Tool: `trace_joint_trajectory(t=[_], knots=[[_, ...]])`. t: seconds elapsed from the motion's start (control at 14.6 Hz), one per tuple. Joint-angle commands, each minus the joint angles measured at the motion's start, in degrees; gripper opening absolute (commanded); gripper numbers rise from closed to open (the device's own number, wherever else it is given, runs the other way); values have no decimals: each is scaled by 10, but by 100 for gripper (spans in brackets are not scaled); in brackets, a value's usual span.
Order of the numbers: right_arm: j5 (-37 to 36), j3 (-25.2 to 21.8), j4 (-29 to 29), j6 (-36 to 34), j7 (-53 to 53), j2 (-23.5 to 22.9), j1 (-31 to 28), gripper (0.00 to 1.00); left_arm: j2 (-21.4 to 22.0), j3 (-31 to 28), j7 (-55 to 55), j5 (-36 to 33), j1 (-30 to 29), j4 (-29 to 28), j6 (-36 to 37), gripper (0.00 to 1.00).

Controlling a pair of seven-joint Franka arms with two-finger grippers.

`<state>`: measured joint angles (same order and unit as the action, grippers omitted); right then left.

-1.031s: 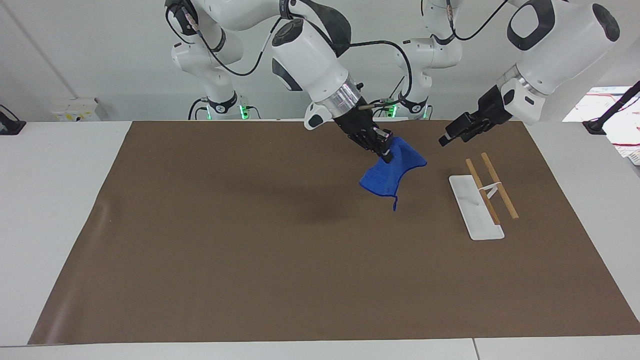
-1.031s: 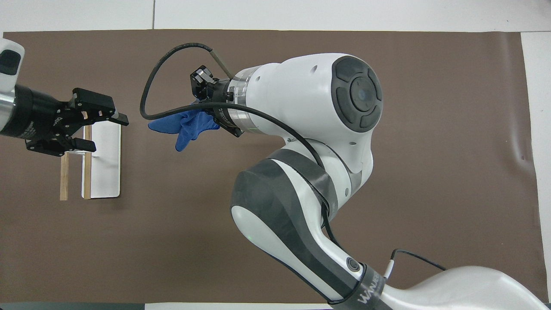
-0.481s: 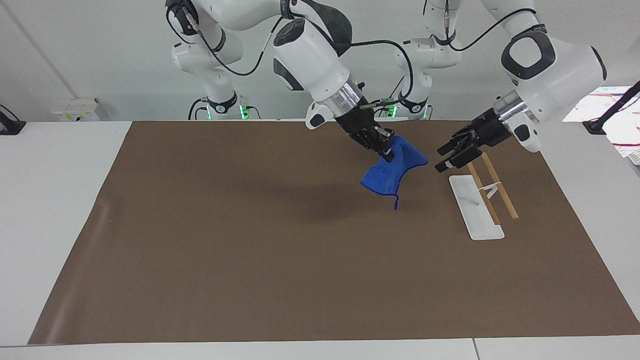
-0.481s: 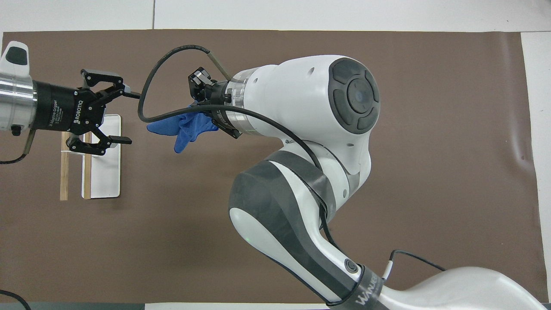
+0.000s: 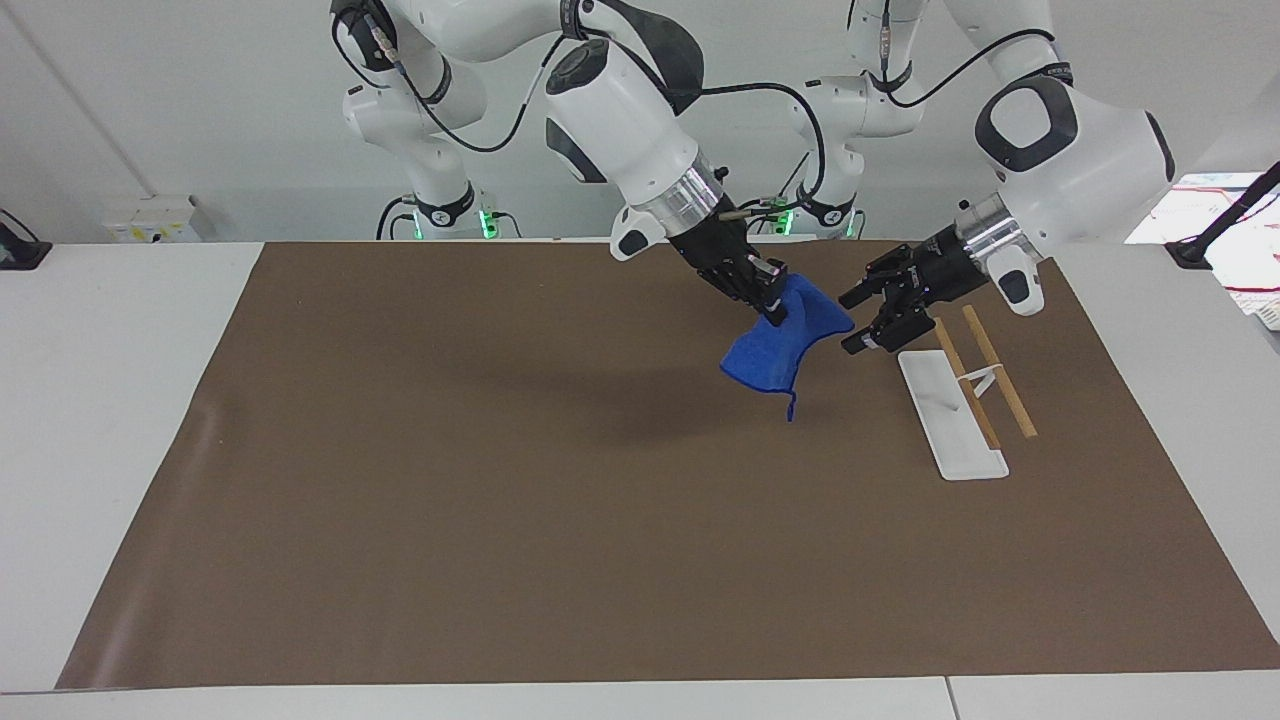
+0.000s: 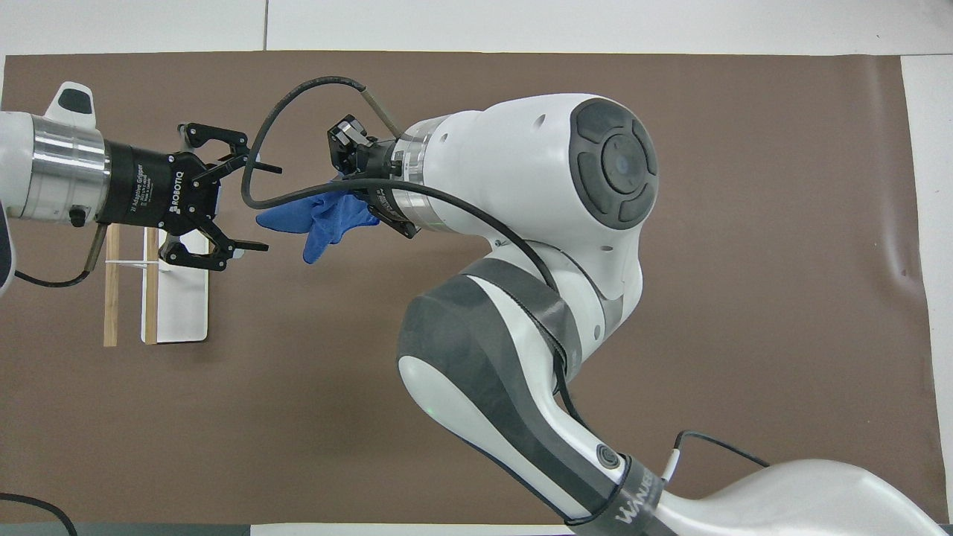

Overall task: Right arm passes towel to left arm to hang
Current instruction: 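Reach the left gripper to the towel and close on it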

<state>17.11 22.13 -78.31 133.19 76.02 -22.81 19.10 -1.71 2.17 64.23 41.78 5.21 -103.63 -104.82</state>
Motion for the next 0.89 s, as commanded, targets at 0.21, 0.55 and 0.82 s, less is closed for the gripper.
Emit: trace_joint_trajectory(t=[0.21, 0.55, 0.82], knots=[[13, 4, -10, 14, 4, 4, -5, 0, 2, -3, 25, 3, 17, -7, -29, 30], [13, 4, -10, 14, 4, 4, -5, 0, 1, -4, 9, -10, 11, -4, -32, 0], [13, 4, -10, 14, 4, 4, -6, 0, 5, -5, 7, -22, 14, -3, -32, 0]])
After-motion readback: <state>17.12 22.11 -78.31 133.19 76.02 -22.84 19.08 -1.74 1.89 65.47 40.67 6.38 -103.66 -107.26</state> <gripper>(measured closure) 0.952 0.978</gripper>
